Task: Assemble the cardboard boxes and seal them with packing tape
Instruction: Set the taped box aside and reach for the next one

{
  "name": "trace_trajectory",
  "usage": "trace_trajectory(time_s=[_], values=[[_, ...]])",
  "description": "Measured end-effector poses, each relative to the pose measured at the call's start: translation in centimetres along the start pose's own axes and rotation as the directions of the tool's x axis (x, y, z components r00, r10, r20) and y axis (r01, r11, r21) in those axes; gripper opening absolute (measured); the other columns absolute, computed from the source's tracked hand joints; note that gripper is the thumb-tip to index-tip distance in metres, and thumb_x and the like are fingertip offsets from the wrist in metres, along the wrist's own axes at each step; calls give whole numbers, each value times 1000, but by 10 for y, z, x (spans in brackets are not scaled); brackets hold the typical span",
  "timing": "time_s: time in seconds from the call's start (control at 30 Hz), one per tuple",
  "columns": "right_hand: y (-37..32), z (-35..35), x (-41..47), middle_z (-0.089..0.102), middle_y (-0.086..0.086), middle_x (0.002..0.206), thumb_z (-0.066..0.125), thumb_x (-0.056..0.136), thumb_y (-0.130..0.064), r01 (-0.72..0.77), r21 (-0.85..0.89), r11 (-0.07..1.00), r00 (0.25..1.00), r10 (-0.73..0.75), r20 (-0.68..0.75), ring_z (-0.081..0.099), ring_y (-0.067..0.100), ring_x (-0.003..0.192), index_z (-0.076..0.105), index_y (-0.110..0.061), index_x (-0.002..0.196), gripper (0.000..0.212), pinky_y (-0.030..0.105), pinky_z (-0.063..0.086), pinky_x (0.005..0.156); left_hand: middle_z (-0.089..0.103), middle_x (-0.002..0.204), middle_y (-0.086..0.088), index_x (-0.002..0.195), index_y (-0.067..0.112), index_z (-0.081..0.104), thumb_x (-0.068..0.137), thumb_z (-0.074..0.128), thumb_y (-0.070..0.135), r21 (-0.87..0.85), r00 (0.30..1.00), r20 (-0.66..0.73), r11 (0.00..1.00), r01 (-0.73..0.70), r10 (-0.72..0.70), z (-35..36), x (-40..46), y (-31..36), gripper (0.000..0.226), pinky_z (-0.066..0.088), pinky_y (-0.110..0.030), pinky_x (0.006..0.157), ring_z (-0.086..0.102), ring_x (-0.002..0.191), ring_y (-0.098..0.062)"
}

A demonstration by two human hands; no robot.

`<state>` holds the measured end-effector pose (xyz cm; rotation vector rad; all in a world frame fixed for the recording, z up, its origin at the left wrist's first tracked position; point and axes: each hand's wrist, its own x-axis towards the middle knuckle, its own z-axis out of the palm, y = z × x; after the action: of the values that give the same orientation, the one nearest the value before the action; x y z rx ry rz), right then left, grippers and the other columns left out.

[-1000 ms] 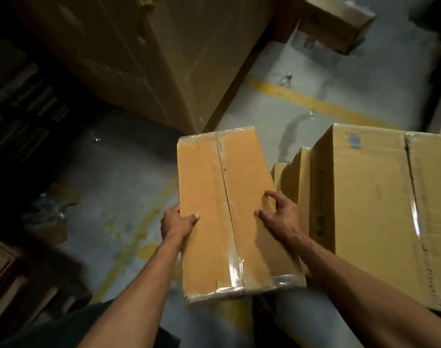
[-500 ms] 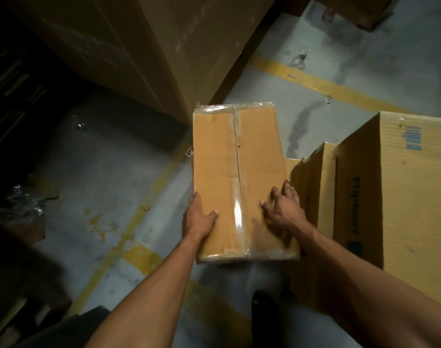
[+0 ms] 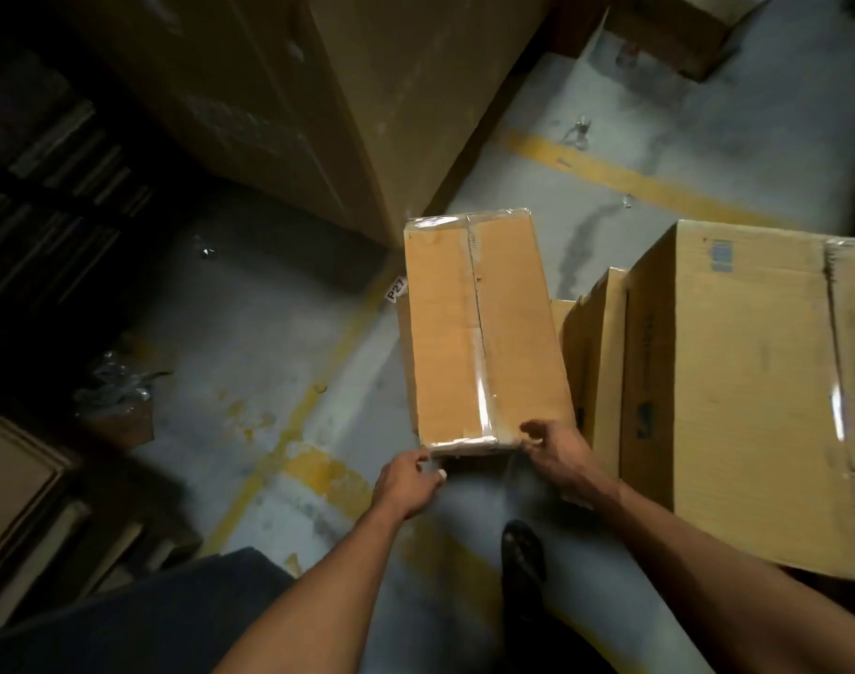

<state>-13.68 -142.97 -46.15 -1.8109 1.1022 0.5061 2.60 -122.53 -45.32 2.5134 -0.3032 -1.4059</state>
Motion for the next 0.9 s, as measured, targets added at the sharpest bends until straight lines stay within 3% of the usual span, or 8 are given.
trace_trajectory(time_s=[0.1,0.2,0.3,0.43,0.53,0.6,0.73,0.9], values=[[-10,17,-77,70,-6,116,64,98,-40,56,-60,997,995,-51,82,67,14,106,69,-26,124,29,34,55,94,74,123,-6,130,17,70,87,78,41,-46,1000,14,999,-11,12,3,-57,-37,49,53,-33,100,68,114,-23],[-28,35,-153,73,-7,112,64,97,-44,84,-84,993,991,-74,114,69,10,100,70,-28,124,32,37,58,94,76,116,-5,125,16,72,85,79,40,-179,999,5,983,-43,45,-2,-124,-65,47,54,-33,99,70,109,-23],[-52,62,-228,75,-6,112,66,95,-44,145,-88,986,987,-138,76,70,10,101,71,-28,125,34,36,58,94,77,106,-1,114,20,75,71,73,53,-306,994,-34,945,-111,106,2,-181,-107,54,59,-41,96,74,98,-22],[-99,108,-327,76,-5,111,69,96,-41,253,-109,961,966,-257,-24,70,6,99,74,-24,122,31,26,55,89,78,96,3,97,32,74,66,74,54,-424,967,-103,870,-253,231,4,-252,-178,38,62,-43,90,75,92,-16],[-132,147,-394,74,-7,114,69,97,-38,338,-95,936,934,-346,-84,67,4,99,74,-23,122,30,21,51,84,77,85,5,99,30,74,82,78,38,-478,931,-188,799,-366,315,-25,-339,-213,19,59,-29,74,76,82,-14],[-156,175,-430,74,-9,109,70,97,-39,380,-102,919,913,-390,-120,64,-3,88,75,-25,121,28,12,45,74,75,79,5,104,27,74,91,76,28,-505,907,-255,753,-421,336,-47,-376,-241,13,53,-23,63,76,76,-14],[-210,225,-466,76,-11,90,72,94,-40,503,-145,852,855,-515,-63,65,-14,75,78,-24,115,26,6,46,65,72,75,7,107,23,73,94,75,22,-562,867,-403,668,-487,293,-105,-423,-303,14,55,-22,59,73,67,-11],[-333,297,-474,77,-13,86,72,94,-38,691,-173,701,722,-676,147,70,-9,78,77,-25,113,24,13,53,69,75,90,-2,105,23,75,93,73,22,-600,787,-613,605,-524,74,-204,-465,-406,12,51,-20,62,73,78,-15]])
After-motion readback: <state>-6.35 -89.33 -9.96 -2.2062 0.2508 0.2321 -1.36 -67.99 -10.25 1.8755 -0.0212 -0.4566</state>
